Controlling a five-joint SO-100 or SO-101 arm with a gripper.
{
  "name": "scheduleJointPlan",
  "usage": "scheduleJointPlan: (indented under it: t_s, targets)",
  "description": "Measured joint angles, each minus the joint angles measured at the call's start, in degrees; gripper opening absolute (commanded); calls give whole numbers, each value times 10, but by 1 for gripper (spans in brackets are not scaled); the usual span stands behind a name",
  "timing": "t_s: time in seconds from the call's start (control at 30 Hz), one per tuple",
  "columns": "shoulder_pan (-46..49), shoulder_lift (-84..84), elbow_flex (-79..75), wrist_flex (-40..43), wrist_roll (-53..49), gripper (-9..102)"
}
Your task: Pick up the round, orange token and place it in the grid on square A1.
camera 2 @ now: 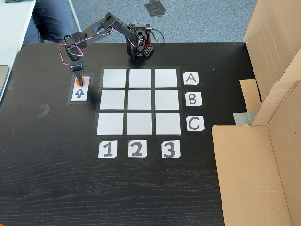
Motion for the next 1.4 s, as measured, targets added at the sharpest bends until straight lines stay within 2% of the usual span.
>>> scheduleJointPlan:
  t_s: [1.4]
  targets:
    - [1, -53, -52, 0, 11, 29]
